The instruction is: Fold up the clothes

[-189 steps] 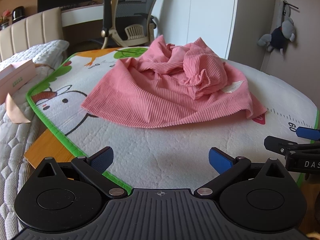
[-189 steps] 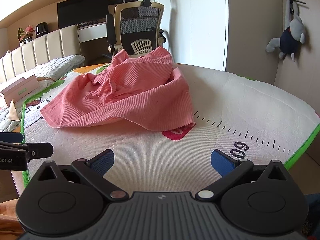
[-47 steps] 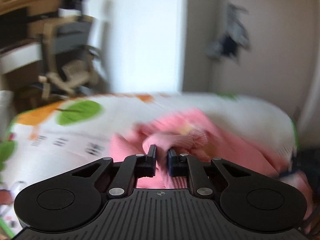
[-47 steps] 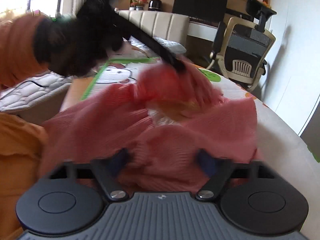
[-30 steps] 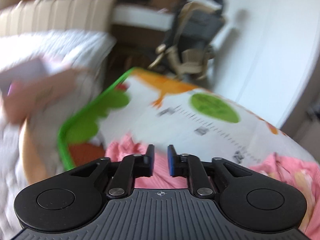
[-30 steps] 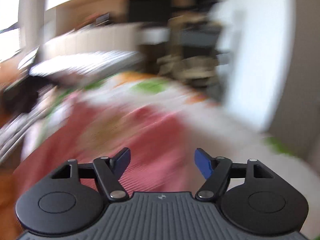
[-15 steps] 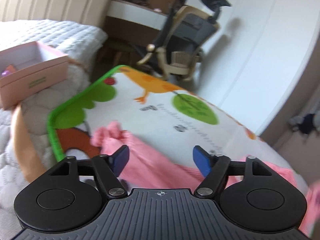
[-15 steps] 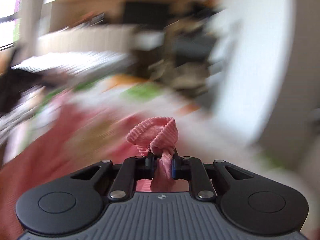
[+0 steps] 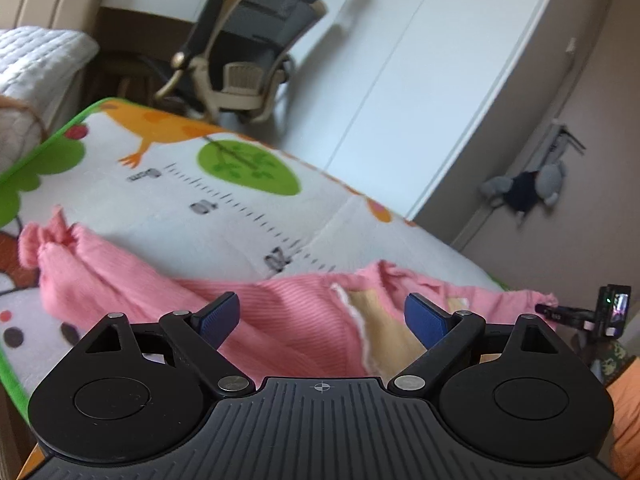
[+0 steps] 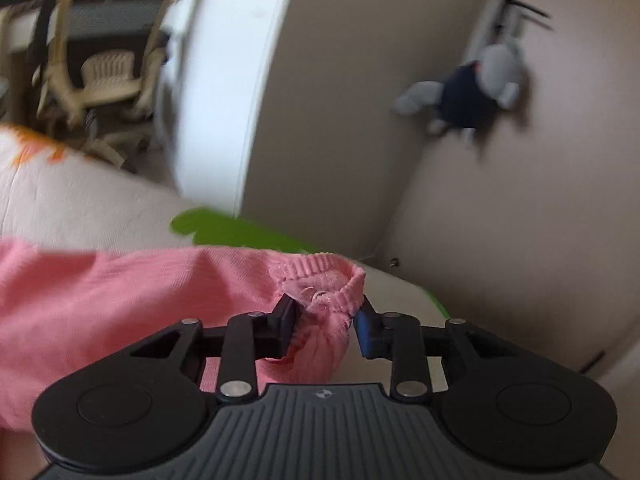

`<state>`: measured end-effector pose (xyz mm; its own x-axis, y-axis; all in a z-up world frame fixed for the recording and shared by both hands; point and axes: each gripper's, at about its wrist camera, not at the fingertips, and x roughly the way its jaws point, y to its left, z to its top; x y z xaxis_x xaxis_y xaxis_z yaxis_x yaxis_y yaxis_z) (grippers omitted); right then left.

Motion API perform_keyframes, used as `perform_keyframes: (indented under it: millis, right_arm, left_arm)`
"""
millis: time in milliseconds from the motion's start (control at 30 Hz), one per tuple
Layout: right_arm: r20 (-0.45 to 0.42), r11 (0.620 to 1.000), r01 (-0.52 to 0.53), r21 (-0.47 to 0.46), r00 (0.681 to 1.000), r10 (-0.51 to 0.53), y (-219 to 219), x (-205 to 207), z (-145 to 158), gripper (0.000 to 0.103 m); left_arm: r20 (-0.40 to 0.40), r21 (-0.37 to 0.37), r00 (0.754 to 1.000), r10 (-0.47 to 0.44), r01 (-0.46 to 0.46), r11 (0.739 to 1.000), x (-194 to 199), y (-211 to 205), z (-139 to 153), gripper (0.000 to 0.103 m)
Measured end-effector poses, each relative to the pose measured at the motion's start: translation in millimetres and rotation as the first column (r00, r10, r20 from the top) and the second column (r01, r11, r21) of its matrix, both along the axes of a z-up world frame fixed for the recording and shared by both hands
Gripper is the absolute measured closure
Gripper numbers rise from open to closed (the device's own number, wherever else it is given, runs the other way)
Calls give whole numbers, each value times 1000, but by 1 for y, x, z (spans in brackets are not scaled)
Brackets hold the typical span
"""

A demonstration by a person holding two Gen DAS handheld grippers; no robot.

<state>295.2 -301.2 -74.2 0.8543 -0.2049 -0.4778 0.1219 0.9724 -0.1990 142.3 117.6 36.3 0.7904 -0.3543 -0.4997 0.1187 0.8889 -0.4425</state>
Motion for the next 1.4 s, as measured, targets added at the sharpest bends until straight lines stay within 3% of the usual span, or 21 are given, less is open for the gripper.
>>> perform_keyframes:
  millis: [67,167,233,333,367,467,567,633,667,700,767,833,933,1133,1200,1400]
  right_arm:
    - [9,999,32,39,999,-32,3,-4,-1,66]
    - [60,972,-177,154,984,169,44,-22,31,49]
    - [83,913,-337,232,942,326,79,-30,50,49]
    - [11,830,-481,283,867,499,140,-22,44,49]
    - [-19,815,-508,280,846,534,160,-21,37,49]
    - [-99,815,-540,213,817,567,209,-11,11,49]
    - [-142,826,-547,139,814,563,239,2,-7,50]
    - [-179,835,-549,24,820,544,256,14,-18,70]
    - [-207,834,-551,-6,817,538,256,20,-24,90]
    - [-236,832,-554,-20,812,534,251,27,-29,96]
    - [-223,829,-557,-49,815,535,249,27,-15,99]
    - [-153,824,-560,-86,825,544,251,30,5,99]
    - [-82,846,-524,-92,851,518,256,58,29,99]
    - [-154,860,-505,-70,858,491,252,100,-15,97]
    - [-153,863,-502,-54,859,489,247,105,-19,86]
    - [6,853,-522,11,853,522,191,38,39,48]
  left_arm:
    - [30,-16,999,-35,35,999,-2,0,5,9]
    - [38,-80,995,-88,90,993,2,-4,3,8]
    - [10,-84,996,-92,93,992,5,-10,-7,8]
    - [-28,-68,996,-85,83,994,5,-17,-21,8]
    - [-32,-58,996,-79,77,995,4,-18,-24,8]
    - [-33,-23,999,-42,41,999,-4,-15,-24,10]
    - [-26,24,1000,-8,9,1000,-8,-11,-21,12]
    - [-27,83,999,25,-23,996,-5,-11,-24,18]
    - [-33,94,999,31,-28,995,-2,-10,-27,20]
    - [-40,106,999,38,-33,994,1,-9,-30,24]
    - [-50,111,998,47,-41,993,6,-7,-34,28]
    - [-35,97,998,57,-53,994,9,-1,-32,28]
    - [4,81,996,86,-86,993,9,5,-20,25]
    - [-1,75,998,57,-57,996,-4,-2,-12,15]
    - [-28,57,998,55,-53,997,-2,-1,-16,15]
    - [-87,12,985,146,-146,989,22,1,-30,15]
